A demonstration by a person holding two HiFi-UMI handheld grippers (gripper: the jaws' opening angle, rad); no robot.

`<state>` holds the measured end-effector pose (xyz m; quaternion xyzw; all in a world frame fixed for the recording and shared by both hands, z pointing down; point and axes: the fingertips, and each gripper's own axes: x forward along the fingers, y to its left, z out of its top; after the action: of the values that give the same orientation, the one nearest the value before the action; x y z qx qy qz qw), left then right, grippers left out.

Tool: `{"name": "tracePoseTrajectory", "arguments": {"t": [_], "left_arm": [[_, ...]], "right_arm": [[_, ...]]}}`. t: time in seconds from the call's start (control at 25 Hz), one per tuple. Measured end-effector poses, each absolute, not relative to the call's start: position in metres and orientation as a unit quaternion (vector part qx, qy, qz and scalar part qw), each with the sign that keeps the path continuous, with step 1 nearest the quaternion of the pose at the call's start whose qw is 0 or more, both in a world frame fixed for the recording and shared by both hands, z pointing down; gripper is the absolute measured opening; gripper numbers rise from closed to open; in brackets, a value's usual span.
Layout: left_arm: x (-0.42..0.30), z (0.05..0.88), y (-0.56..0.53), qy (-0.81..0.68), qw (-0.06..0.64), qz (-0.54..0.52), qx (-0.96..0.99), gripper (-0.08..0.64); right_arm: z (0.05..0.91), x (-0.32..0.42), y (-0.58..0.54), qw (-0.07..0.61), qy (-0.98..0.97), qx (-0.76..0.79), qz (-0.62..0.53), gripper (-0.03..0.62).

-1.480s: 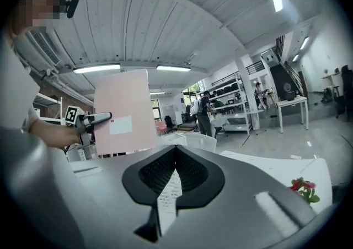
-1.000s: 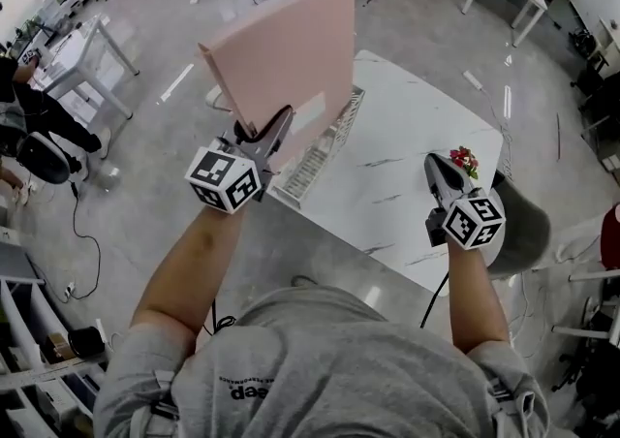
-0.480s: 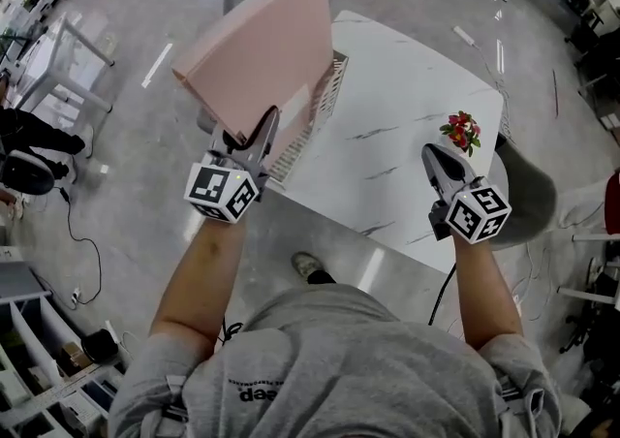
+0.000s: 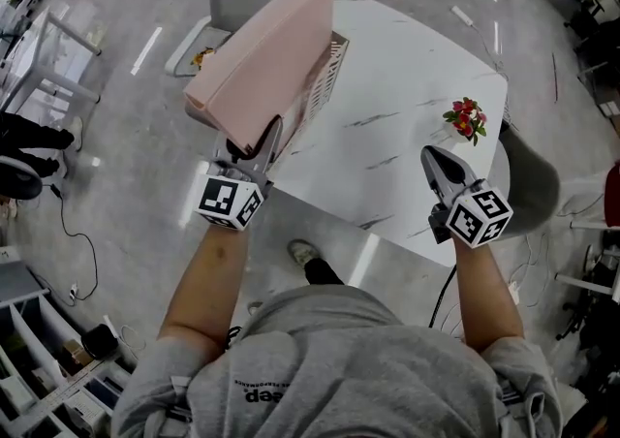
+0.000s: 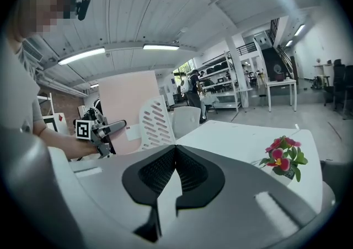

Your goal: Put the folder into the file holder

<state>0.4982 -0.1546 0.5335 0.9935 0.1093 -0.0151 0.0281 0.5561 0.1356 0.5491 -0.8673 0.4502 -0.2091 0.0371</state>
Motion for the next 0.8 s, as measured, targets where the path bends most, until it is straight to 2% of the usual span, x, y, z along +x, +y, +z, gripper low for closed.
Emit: {"name": "tracePoseTrajectory", "arguments": {"t": [0.4,0.8], "left_arm": [[0.49,0.594,-0.137,0.131,0.004,0.093,0.987,0.206],[0.464,0.583,-0.142,0.12,0.029,0.089,0.988,0.278]], "right_arm": [[0.564,0.552,0.132,0.046,0.456,-0.861,-0.219,0.005],[0.569,0.541,0.113,0.042,0.479,-0.848,-0.222,0.005]]}}
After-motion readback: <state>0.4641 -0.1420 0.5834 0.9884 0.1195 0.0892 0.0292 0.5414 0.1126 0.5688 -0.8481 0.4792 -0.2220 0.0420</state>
